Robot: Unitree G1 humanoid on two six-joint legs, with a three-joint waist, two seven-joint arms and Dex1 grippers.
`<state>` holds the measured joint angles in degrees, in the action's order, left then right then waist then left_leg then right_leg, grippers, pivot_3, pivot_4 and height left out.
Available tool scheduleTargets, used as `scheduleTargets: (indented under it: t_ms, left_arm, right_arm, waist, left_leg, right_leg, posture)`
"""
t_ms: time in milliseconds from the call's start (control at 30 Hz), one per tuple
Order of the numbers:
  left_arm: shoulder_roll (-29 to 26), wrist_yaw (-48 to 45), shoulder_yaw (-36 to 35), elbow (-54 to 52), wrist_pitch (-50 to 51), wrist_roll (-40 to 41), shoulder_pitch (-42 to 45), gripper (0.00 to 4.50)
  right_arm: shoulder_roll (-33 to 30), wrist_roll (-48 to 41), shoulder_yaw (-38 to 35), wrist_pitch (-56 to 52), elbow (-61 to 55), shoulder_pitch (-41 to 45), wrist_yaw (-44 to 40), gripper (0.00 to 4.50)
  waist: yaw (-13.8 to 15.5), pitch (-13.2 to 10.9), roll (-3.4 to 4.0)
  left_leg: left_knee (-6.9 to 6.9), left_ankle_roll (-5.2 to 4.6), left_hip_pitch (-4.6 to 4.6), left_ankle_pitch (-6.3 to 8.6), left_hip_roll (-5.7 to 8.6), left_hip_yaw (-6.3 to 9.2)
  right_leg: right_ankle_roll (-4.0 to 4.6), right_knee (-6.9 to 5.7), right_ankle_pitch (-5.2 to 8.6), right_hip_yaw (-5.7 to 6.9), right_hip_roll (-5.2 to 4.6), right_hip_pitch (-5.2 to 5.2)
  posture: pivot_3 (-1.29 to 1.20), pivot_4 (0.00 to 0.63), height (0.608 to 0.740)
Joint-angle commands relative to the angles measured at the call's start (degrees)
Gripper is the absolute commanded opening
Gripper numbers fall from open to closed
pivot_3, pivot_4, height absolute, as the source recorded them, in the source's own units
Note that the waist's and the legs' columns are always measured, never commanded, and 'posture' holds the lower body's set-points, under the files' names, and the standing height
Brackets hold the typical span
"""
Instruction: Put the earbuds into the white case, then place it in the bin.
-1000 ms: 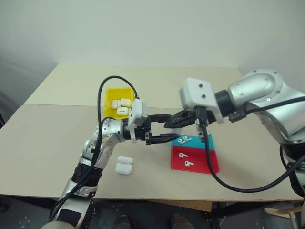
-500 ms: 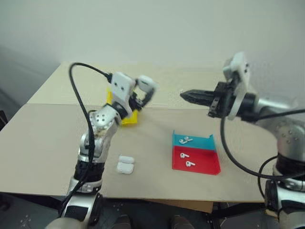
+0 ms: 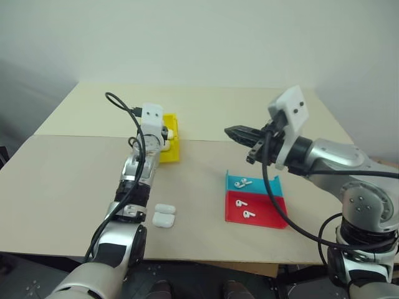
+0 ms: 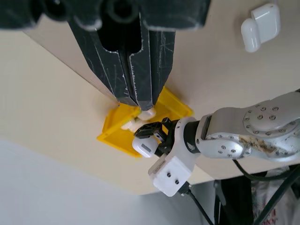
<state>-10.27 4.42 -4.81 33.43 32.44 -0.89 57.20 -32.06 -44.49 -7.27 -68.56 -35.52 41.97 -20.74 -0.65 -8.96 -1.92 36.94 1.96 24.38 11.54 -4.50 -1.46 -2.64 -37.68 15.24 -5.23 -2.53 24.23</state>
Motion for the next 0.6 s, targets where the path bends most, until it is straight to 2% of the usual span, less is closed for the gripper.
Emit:
scheduleTargets:
  t_ms: [33,233,333,467,600]
  left_arm:
    - [0.1,0.3,0.4,3.5,-4.1,-0.7,2.8,4.48]
    - [-0.3,-0.9,-1.5,-1.4,-7.3,1.5,0.8,4.48]
    - [-3.3,-9.9,-3.1,-14.3,-7.4,6.7,-4.5,4.48]
    - [-10.0,-22.0,-2.4,-29.4,-4.1,12.2,-11.8,4.48]
    - [-17.0,-35.3,-5.3,-46.1,-5.2,21.5,-22.8,4.48]
  right_arm:
    - [-0.9,-1.3,-0.7,-1.2,-2.5,0.5,1.1,0.0]
    - [-2.0,-2.0,-1.6,-0.8,-2.4,0.2,1.2,0.0]
    - [-2.4,-2.1,-2.7,0.8,-2.9,-1.0,0.8,0.0]
    - [-3.3,-2.1,-4.2,4.8,-3.3,-4.0,-1.5,0.0]
    - [-5.5,0.7,-4.5,12.2,-3.9,-12.6,-6.5,0.0]
  waist:
    - [0.0,0.0,0.0]
    - [-0.1,0.0,0.0]
    - [-0.4,0.0,0.0]
    - [-0.6,0.0,0.01]
    - [-0.4,0.0,0.02]
  left_leg:
    - [-0.01,0.0,0.0,0.0,0.0,0.0]
    - [-0.01,0.01,-0.02,-0.01,0.0,0.0]
    - [-0.06,0.02,-0.03,-0.01,-0.01,0.0]
    - [-0.13,0.06,-0.05,-0.03,-0.03,-0.01]
    - [-0.09,0.1,-0.15,-0.06,-0.03,-0.01]
  right_leg:
    - [0.0,0.0,0.0,0.0,0.0,0.0]
    - [0.0,-0.03,0.0,-0.01,0.0,-0.01]
    - [0.0,-0.02,0.0,-0.03,0.0,0.0]
    - [0.01,-0.1,0.0,-0.04,0.01,0.06]
    - [0.01,-0.07,0.0,-0.04,-0.01,-0.08]
  posture:
    - [0.0,0.15,0.74]
    - [0.0,0.15,0.74]
    - [0.0,0.15,0.74]
    - [0.0,0.15,0.74]
    - [0.0,0.15,0.74]
